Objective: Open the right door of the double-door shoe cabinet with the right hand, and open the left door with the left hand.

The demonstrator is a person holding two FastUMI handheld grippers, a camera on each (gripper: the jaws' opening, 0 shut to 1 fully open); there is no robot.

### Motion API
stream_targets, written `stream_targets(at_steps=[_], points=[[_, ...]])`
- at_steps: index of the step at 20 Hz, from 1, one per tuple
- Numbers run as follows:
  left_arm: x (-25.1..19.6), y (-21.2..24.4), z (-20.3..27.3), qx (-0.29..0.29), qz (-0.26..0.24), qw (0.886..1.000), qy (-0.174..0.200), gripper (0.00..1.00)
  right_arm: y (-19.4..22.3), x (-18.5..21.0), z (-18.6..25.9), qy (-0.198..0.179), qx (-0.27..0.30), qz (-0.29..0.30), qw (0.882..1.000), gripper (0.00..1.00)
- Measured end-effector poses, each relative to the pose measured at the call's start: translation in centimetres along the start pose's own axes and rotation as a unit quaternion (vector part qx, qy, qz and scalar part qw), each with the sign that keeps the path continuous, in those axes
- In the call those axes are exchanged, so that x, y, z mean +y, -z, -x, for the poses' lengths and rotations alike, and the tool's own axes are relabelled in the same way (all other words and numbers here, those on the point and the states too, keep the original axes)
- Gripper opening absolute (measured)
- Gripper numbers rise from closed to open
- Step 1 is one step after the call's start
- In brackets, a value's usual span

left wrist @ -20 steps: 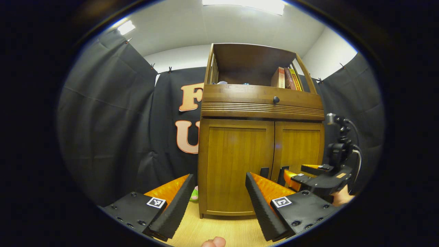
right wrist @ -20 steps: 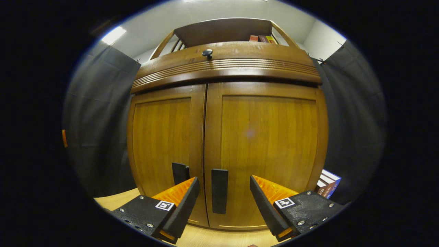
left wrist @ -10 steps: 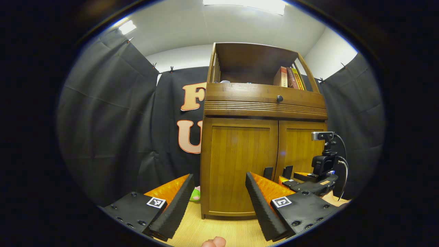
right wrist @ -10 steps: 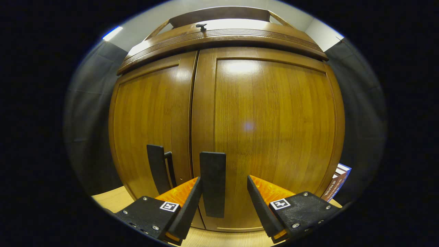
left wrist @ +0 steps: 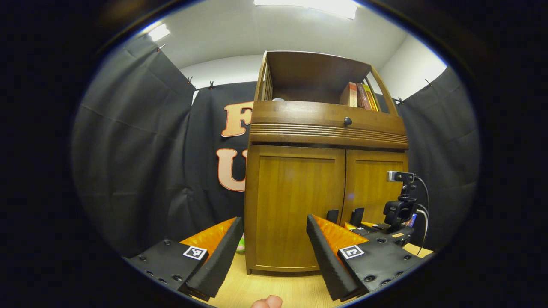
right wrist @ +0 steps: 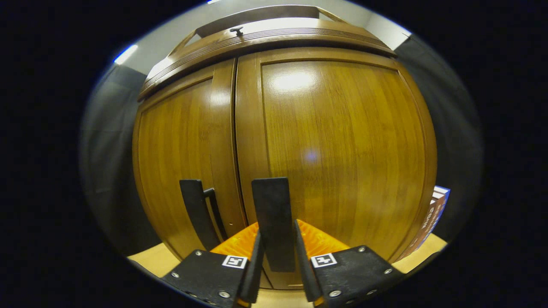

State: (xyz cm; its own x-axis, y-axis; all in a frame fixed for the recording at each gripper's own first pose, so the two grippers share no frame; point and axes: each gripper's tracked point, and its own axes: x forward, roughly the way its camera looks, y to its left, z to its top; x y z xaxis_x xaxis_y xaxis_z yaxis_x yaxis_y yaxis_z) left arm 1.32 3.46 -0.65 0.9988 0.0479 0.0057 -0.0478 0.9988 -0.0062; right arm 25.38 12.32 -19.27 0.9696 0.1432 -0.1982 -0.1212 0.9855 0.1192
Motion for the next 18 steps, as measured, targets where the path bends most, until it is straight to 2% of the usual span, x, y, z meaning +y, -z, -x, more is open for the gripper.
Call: stream_targets(at_steps=[1,2,7,9,10,11,14,15,16,18], points=[[0.0,-0.1,0.1,-0.001,0.001,1.0,0.001,0.97,0.1,0.0,-0.1,-0.001,0.0,0.003,1.0,0.35],[0.1,-0.1,0.3,-0.002,0.002,1.0,-0.001,0.94,-0.1,0.2,-0.2,-0.006,-0.003,0.014,1.0,0.34],[0.3,0.6,1.1,0.006,0.011,1.0,-0.009,0.97,0.2,0.0,0.1,-0.016,-0.007,0.017,1.0,0.28],[0.9,0.5,1.7,0.006,0.008,1.0,-0.019,0.94,0.3,0.0,0.8,-0.019,-0.004,0.022,1.0,0.28],[1.1,0.4,2.0,0.005,0.007,1.0,-0.024,0.94,0.2,0.1,1.0,-0.025,-0.006,0.019,1.0,0.36],[1.3,0.3,2.3,0.005,0.006,1.0,-0.028,0.94,0.1,0.1,1.4,-0.031,-0.008,0.017,0.999,0.28],[1.4,0.3,3.2,0.007,0.004,0.999,-0.036,0.95,0.2,0.0,3.8,-0.046,-0.012,0.009,0.999,0.28],[1.3,0.3,3.5,0.008,0.002,0.999,-0.038,0.95,0.2,-0.2,4.6,-0.048,-0.012,0.007,0.999,0.36],[1.3,0.4,3.7,0.009,0.001,0.999,-0.039,0.95,0.3,-0.3,5.4,-0.049,-0.012,0.005,0.999,0.28],[0.8,0.4,4.0,0.012,0.0,0.999,-0.035,0.95,0.3,-0.7,7.0,-0.051,-0.012,0.005,0.999,0.28]])
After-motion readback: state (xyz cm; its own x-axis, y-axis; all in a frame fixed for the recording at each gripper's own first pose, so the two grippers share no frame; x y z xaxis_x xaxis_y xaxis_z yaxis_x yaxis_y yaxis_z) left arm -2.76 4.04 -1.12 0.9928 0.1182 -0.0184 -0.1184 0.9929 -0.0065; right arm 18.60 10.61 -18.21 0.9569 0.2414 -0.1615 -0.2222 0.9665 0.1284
